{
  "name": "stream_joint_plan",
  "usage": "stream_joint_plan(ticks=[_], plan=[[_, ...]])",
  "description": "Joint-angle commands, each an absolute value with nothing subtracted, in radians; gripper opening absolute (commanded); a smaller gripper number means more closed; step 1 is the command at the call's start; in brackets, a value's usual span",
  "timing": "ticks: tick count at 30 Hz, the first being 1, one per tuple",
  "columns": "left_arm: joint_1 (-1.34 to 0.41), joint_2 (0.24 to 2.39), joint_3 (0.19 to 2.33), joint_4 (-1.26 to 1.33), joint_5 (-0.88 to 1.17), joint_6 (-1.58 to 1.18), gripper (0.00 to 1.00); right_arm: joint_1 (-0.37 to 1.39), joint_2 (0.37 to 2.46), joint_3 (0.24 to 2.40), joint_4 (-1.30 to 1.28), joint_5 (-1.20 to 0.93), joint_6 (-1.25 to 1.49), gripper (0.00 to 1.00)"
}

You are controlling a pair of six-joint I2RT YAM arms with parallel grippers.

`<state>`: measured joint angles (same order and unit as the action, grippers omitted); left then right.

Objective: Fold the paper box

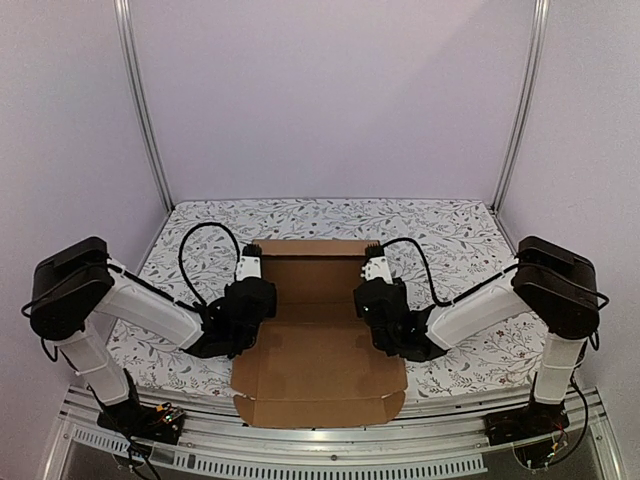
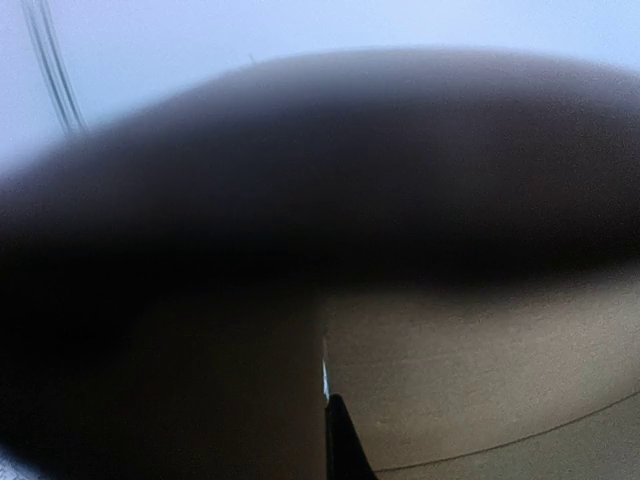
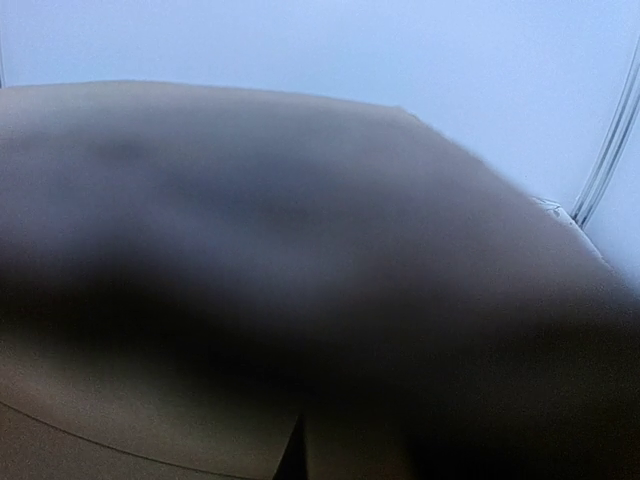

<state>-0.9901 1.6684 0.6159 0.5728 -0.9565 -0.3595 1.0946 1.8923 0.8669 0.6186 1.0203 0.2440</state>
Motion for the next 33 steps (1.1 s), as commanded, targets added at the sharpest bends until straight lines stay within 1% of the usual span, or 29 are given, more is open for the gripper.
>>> stream_joint_plan(ticks=[1, 6, 10, 16, 19, 22, 24, 28, 33], plan=[[-1.069, 1.749, 0.592, 0.631, -1.003, -0.317, 0.0, 1.136, 1.958, 0.84, 0.681, 1.022, 0.222, 0.0], [-1.11, 1.81, 0.576, 0.638, -1.039, -0.395, 0.0, 1.16, 1.996, 0.828, 0.675, 1.047, 0.259, 0.0], [-1.132, 1.84, 0.579, 0.566, -1.065, -0.494, 0.0, 1.181, 2.01, 0.815, 0.65, 1.058, 0.315, 0.0], [-1.144, 1.837, 0.603, 0.509, -1.095, -0.522, 0.01, 1.197, 2.025, 0.819, 0.634, 1.058, 0.346, 0.0], [-1.146, 1.821, 0.603, 0.492, -1.096, -0.521, 0.21, 1.199, 2.015, 0.816, 0.632, 1.062, 0.342, 0.0], [-1.154, 1.788, 0.601, 0.472, -1.097, -0.514, 0.36, 1.199, 2.014, 0.816, 0.631, 1.064, 0.335, 0.0], [-1.159, 1.756, 0.593, 0.454, -1.105, -0.511, 0.44, 1.199, 2.013, 0.819, 0.63, 1.065, 0.333, 0.0], [-1.171, 1.679, 0.58, 0.379, -1.121, -0.543, 0.53, 1.2, 2.014, 0.82, 0.63, 1.065, 0.329, 0.0], [-1.188, 1.542, 0.578, 0.153, -1.085, -0.653, 0.59, 1.2, 2.011, 0.82, 0.632, 1.057, 0.324, 0.0]])
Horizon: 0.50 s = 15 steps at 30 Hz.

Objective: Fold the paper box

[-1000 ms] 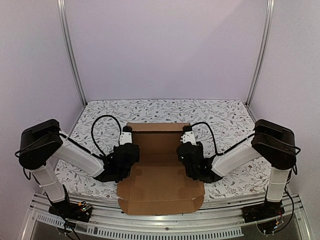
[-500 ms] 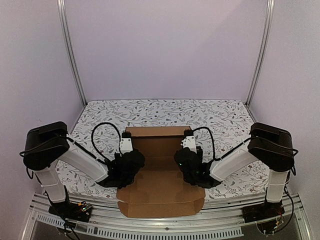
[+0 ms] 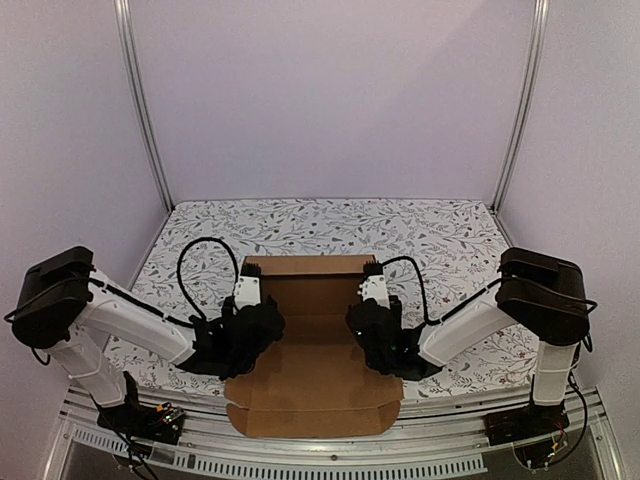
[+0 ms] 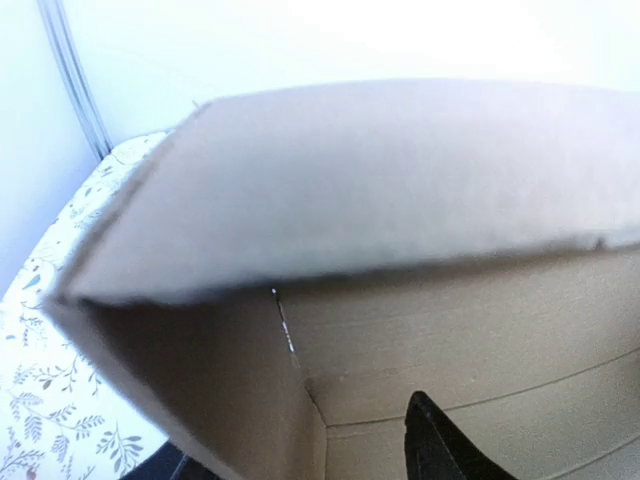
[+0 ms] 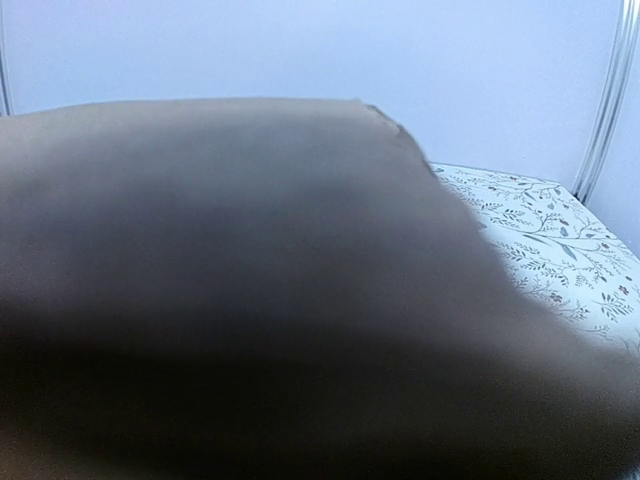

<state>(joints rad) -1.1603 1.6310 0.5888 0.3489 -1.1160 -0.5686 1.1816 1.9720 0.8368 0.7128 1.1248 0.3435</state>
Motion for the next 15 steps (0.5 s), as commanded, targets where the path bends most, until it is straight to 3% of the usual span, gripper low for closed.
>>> stream_joint_plan(ticks=[1, 15], plan=[[-1.193, 1.514, 0.575, 0.117, -1.073, -0.671, 0.61, 1.198, 2.013, 0.822, 0.632, 1.054, 0.32, 0.0], [-1.215, 1.078, 0.556, -0.22, -0.642, -0.6, 0.63, 1.19, 2.049, 0.857, 0.667, 0.989, 0.169, 0.0]])
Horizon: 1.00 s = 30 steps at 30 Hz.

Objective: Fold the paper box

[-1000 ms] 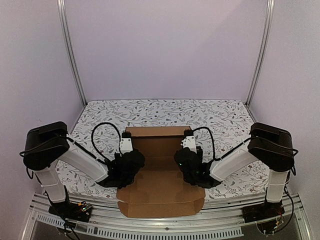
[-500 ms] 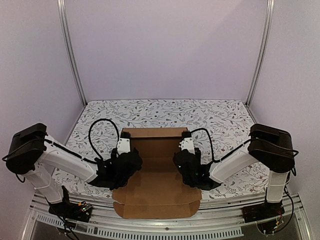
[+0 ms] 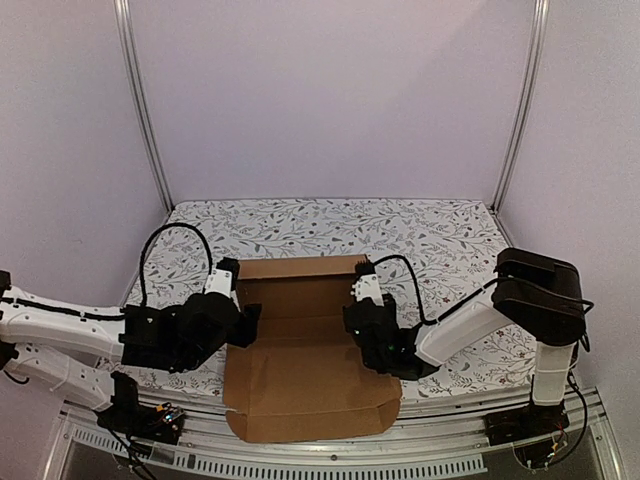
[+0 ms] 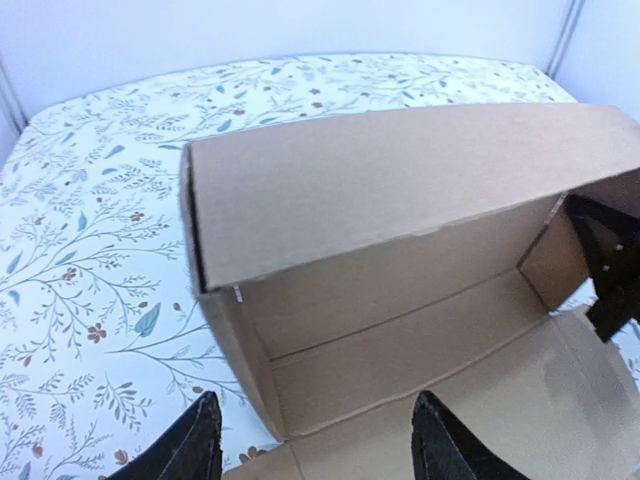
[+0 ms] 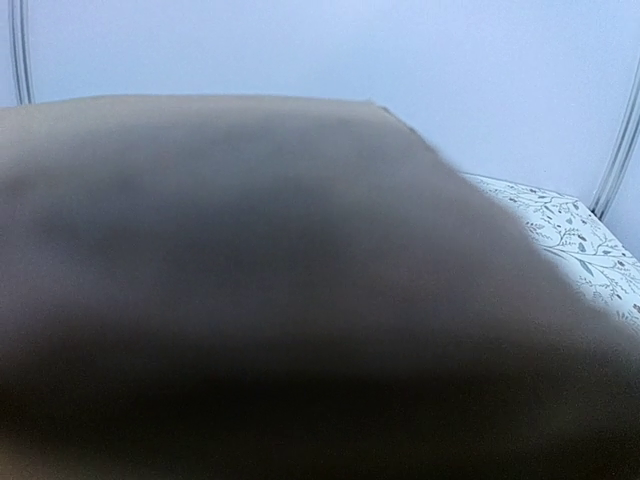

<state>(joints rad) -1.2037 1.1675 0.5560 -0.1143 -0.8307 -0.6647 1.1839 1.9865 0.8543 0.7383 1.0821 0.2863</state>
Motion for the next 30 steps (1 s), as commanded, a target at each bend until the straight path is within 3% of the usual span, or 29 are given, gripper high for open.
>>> stream_joint_plan(ticks=[1, 14, 22, 30], plan=[[-1.215, 1.058, 0.566, -0.227, -0.607, -0.577, 0.63, 1.186, 2.051, 0.857, 0.684, 0.975, 0.14, 0.0], [-1.1, 1.063, 0.874, -0.272, -0.245, -0.331, 0.58, 1.106, 2.056, 0.764, 0.941, 0.665, -0.049, 0.0], [-0.957, 1.231, 1.011, -0.141, -0.087, -0.296, 0.34, 1.051, 2.101, 0.711, 1.144, 0.474, -0.136, 0.0], [-0.899, 1.419, 1.113, -0.069, 0.03, -0.323, 0.22, 1.02, 2.088, 0.708, 1.153, 0.384, -0.113, 0.0]])
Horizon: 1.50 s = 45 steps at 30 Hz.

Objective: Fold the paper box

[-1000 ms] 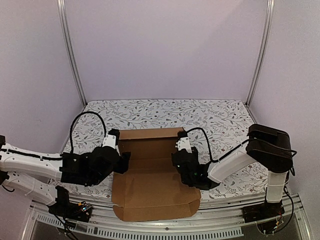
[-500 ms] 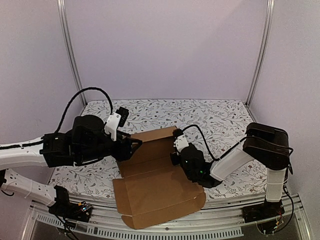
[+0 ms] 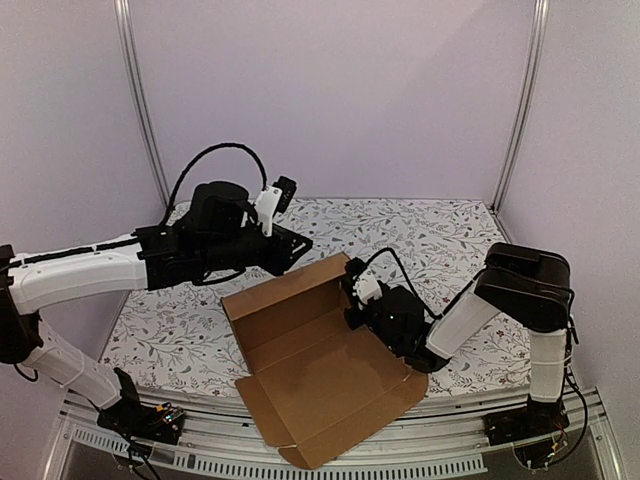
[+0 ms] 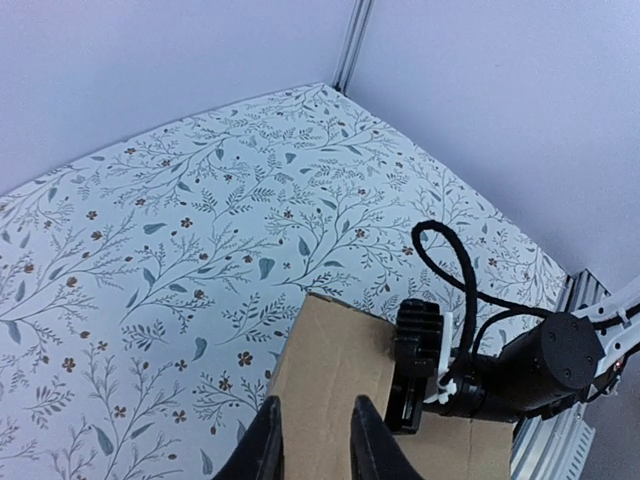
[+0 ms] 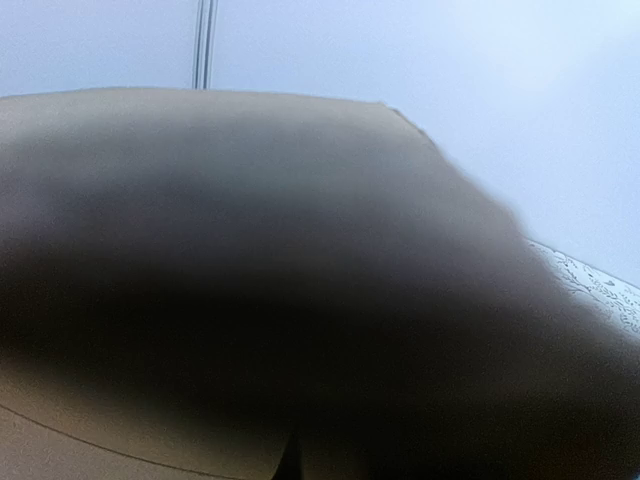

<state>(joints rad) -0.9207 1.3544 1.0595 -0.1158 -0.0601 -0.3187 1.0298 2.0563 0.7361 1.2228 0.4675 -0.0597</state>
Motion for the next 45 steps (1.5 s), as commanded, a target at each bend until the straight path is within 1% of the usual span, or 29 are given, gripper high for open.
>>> stream_joint_plan(ticks=[1, 10, 21, 25, 31, 45], plan=[[-0.896, 1.438, 1.125, -0.068, 0.038, -0.329, 0.21, 1.019, 2.086, 0.709, 1.153, 0.38, -0.11, 0.0], [-0.882, 1.575, 1.224, -0.067, 0.075, -0.364, 0.18, 1.017, 2.083, 0.721, 1.148, 0.367, -0.094, 0.0], [-0.879, 1.722, 1.248, -0.05, 0.087, -0.383, 0.15, 1.016, 2.097, 0.729, 1.15, 0.373, -0.074, 0.01], [-0.879, 1.749, 1.237, -0.071, 0.066, -0.373, 0.13, 1.016, 2.104, 0.724, 1.164, 0.38, -0.052, 0.07], [-0.879, 1.745, 1.217, -0.097, 0.024, -0.354, 0.12, 1.017, 2.105, 0.706, 1.213, 0.388, -0.026, 0.22], [-0.88, 1.736, 1.221, -0.117, 0.004, -0.341, 0.12, 1.016, 1.973, 0.676, 1.229, 0.406, -0.037, 0.35]])
